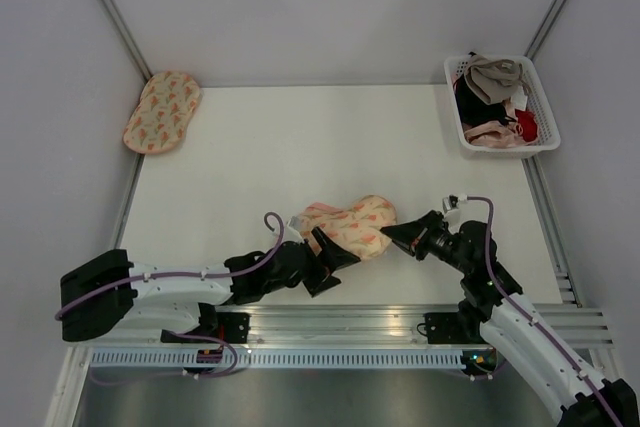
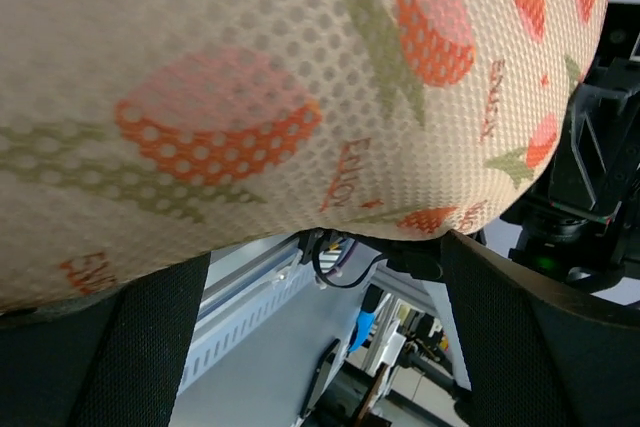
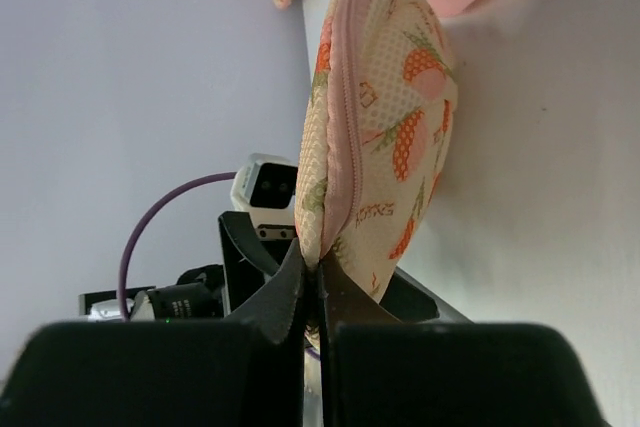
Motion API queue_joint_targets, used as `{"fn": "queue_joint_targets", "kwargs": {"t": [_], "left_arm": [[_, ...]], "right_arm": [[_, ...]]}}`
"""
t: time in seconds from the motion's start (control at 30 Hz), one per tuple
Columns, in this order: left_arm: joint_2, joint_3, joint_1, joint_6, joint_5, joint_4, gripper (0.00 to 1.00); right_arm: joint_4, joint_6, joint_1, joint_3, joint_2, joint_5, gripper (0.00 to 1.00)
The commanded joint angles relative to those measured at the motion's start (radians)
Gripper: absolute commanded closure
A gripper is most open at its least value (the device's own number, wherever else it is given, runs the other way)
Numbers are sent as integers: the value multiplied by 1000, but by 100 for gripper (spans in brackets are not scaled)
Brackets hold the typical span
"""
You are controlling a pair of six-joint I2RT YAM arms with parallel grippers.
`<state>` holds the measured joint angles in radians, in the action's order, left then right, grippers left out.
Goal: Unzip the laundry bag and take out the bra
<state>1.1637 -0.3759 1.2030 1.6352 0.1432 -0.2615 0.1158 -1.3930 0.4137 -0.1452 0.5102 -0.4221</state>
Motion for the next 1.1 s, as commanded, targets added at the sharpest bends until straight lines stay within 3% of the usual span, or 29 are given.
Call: {"fn": "queue_joint_targets", "kwargs": {"t": [0.0,0.23,0.53,0.63,0.7,0.73,0.77,0.83,0.87,0.9,0.93,0.97,1.03,1.07], "left_arm": [[-62,9,21,100,96,-39,0],[-81,-18,24,103,254,7,0],[-12,-100,-19,29,309,-30,1],[-30,-87,-65,-34,309,-47,20],[-53,-67,-104,-69,299,-90,68],[-62,-54,-117,-72,285,-87,86],[-71,-51,-128,-72,280,-53,98],[-105,-44,-152,-99,274,-22,98],[-119,-43,-157,-106,274,-22,98],[-137,-38,-164,-110,274,2,98],[-148,-34,-169,-112,274,14,98],[-157,-29,-174,-115,272,24,98],[-186,-14,-195,-115,265,41,98],[-193,-9,-203,-117,263,44,98]], "right_arm": [[27,-119,10,1,-67,-26,100],[-163,-127,31,-37,-173,-26,100],[-211,-115,56,-60,-188,-66,100],[-229,-83,60,-79,-171,-79,100],[-249,-29,62,-108,-156,-78,99],[-266,-5,62,-119,-139,-75,100],[-278,44,60,-128,-128,-72,100],[-303,128,60,-158,-95,-58,100],[-301,129,60,-165,-82,-58,96],[-304,193,60,-180,-66,-60,79],[-329,222,60,-191,-35,-53,40],[-346,256,60,-201,-23,-40,26],[-419,359,62,-241,1,-3,9],[-433,382,62,-249,1,12,7]]}}
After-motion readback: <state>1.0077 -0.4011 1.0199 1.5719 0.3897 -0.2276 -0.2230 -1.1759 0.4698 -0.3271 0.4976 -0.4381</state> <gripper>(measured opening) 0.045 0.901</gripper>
